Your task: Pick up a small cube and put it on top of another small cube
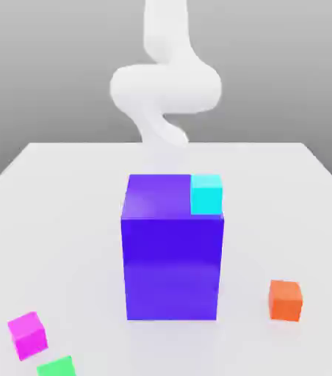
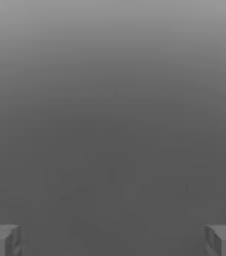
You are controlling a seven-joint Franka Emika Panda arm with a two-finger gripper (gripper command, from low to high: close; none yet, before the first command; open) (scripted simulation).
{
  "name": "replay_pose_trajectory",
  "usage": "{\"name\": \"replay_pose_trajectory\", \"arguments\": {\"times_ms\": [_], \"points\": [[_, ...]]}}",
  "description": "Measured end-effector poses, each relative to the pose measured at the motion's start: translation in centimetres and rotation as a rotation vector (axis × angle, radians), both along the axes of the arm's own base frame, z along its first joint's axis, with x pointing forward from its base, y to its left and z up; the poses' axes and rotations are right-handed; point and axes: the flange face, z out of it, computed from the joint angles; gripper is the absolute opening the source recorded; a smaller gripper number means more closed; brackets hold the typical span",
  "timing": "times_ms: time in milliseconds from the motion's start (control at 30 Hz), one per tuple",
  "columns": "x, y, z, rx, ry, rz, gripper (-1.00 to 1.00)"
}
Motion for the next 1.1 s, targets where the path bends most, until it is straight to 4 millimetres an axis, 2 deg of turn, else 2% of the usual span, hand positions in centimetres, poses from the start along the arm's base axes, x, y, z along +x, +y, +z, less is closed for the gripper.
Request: {"name": "replay_pose_trajectory", "arguments": {"times_ms": [100,233,367,467,533,667,867,1033,1067,1100], "points": [[3.7,-2.3,-4.7,0.025,0.082,-0.096,0.0],[7.2,-5.8,-11.2,0.062,0.185,-0.217,0.0],[9.5,-9.5,-18.3,0.105,0.284,-0.338,0.0],[10.3,-12.3,-23.8,0.142,0.357,-0.428,0.0],[10.4,-14.2,-27.5,0.169,0.405,-0.488,0.0],[9.3,-18.4,-35.0,0.234,0.498,-0.625,0.0],[6.3,-21.3,-46.1,0.332,0.637,-0.783,0.0],[5.4,-21.9,-53.2,0.355,0.665,-0.819,0.0],[5.4,-21.9,-54.3,0.355,0.665,-0.819,-1.0],[5.4,-21.9,-54.3,0.355,0.665,-0.819,-1.0]]}}
